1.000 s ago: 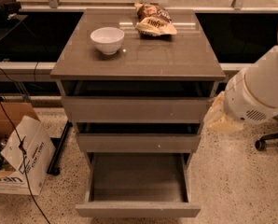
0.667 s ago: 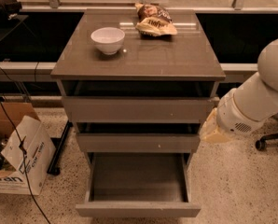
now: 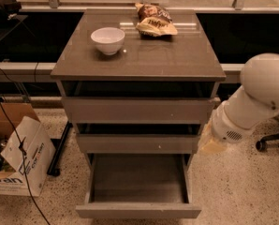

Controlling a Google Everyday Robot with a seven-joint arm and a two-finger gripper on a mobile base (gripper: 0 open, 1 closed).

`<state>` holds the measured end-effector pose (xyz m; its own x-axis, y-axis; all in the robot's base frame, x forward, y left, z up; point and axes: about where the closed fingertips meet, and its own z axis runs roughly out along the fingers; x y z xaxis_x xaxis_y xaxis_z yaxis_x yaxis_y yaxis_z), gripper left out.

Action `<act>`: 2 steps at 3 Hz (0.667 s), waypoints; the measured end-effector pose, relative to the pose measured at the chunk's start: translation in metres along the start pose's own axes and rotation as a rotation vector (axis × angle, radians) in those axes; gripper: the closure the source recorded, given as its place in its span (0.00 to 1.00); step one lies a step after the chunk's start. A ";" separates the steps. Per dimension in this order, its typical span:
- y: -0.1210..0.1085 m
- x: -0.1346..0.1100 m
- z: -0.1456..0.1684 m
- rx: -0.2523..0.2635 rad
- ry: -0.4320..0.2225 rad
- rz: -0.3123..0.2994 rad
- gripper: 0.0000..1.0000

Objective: Close bottom drawer

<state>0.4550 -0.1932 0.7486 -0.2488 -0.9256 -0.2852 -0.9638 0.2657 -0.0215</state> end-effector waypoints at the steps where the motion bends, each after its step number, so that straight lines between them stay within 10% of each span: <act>1: 0.025 0.002 0.053 -0.081 -0.008 0.023 1.00; 2: 0.037 0.011 0.096 -0.130 -0.051 0.053 1.00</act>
Offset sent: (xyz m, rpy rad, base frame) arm -0.0384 0.0330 -0.1506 0.1606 0.1737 -0.0332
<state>0.4262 -0.1673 0.6526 -0.2977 -0.8954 -0.3312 -0.9545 0.2736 0.1186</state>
